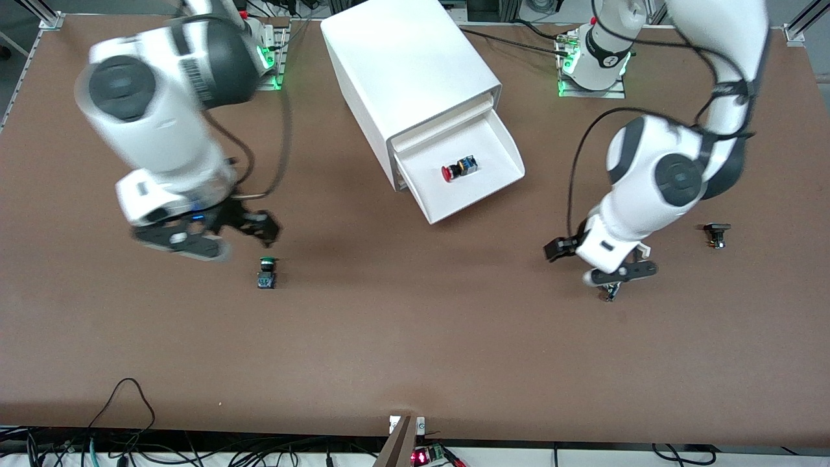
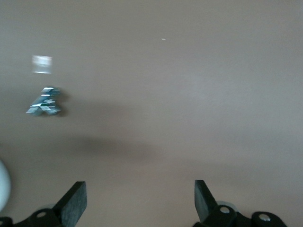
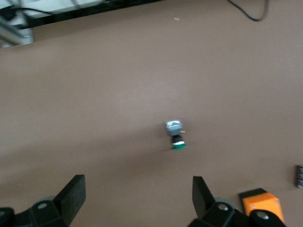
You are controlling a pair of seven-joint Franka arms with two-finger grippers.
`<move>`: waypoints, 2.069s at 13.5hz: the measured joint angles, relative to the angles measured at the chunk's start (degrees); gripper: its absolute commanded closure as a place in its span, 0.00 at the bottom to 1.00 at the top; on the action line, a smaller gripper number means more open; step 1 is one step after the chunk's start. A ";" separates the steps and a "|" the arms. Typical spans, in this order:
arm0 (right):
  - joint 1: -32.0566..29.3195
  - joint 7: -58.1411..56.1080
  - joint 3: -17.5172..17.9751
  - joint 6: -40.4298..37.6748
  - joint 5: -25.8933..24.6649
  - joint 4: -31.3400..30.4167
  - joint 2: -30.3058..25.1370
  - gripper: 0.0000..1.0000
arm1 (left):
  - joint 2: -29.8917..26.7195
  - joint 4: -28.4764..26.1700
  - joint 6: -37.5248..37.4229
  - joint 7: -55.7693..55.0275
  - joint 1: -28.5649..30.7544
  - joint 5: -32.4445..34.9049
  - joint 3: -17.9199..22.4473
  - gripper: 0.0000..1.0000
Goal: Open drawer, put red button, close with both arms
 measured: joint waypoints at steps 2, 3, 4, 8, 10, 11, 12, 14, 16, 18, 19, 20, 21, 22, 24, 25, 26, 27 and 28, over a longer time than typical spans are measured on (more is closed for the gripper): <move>-3.34 -2.73 -0.13 -0.29 0.55 -0.74 -0.66 0.00 | 3.04 -1.74 4.92 -4.05 -2.56 0.00 -0.08 0.00; -4.27 -4.50 -0.14 -0.30 0.55 -0.94 -0.94 0.00 | 4.16 -3.46 7.54 -7.99 -4.43 -0.01 -0.17 0.00; -5.03 -6.55 -0.14 -0.39 0.54 -1.06 -1.34 0.00 | 4.86 -5.36 9.87 -13.03 -6.52 -0.01 -0.48 0.00; -10.93 -25.17 -0.58 -3.60 0.34 -1.36 -3.33 0.00 | 3.18 -10.11 11.85 -27.55 -10.26 -0.01 -7.91 0.00; -13.40 -32.51 -2.19 -4.22 0.35 -1.72 -3.62 0.00 | -0.73 -13.34 11.09 -28.13 -10.19 -0.01 -12.01 0.00; -13.83 -33.84 -2.78 -5.49 0.34 -1.76 -3.72 0.00 | -2.98 -14.83 9.92 -28.29 -10.20 -0.01 -13.93 0.00; -13.94 -34.34 -2.96 -7.78 0.34 -1.88 -4.03 0.00 | -4.97 -16.01 8.68 -28.36 -10.20 -0.01 -15.76 0.00; -13.74 -34.33 -2.90 -9.98 0.35 -4.13 -6.05 0.00 | -7.45 -17.82 7.08 -28.59 -10.23 -0.01 -18.84 0.00; -13.66 -34.31 -2.84 -4.84 0.35 -10.89 -10.38 0.00 | -8.01 -18.78 6.93 -28.62 -10.22 -0.01 -19.86 0.00; -13.66 -34.29 -2.83 -0.77 0.37 -18.17 -15.02 0.00 | -7.99 -18.97 6.93 -28.60 -9.99 -0.01 -19.85 0.00; -13.66 -34.26 -2.83 0.10 0.46 -20.32 -16.55 0.00 | -8.01 -18.94 6.99 -28.59 -9.80 -0.01 -19.89 0.00; -13.66 -34.22 -2.83 0.88 0.59 -21.58 -17.48 0.00 | -8.07 -18.82 7.20 -28.60 -9.17 -0.01 -19.92 0.00; -13.67 -34.17 -2.85 1.48 0.73 -22.17 -17.87 0.00 | -8.30 -18.56 7.65 -28.42 -7.67 0.00 -19.88 0.00; -13.69 -34.14 -2.91 1.76 0.93 -22.31 -17.88 0.00 | -8.77 -18.06 8.14 -27.15 -5.45 0.02 -19.70 0.00; -13.75 -34.13 -3.15 1.77 1.05 -22.36 -17.83 0.00 | -10.26 -15.69 8.32 -19.01 0.72 0.05 -18.33 0.00; -13.77 -34.13 -3.22 1.77 1.06 -22.35 -17.84 0.00 | -11.29 -14.74 8.15 -13.16 3.64 0.05 -16.88 0.00; -13.78 -34.12 -3.30 1.78 1.07 -22.33 -17.87 0.00 | -12.50 -14.22 7.77 -7.10 5.80 0.06 -14.84 0.00; -13.79 -34.07 -3.50 1.81 1.08 -22.27 -17.94 0.00 | -13.85 -13.99 6.92 -0.90 6.95 0.05 -12.03 0.00; -13.81 -34.07 -3.99 1.83 1.18 -22.11 -18.01 0.00 | -15.39 -13.90 5.35 4.86 7.42 0.05 -9.31 0.00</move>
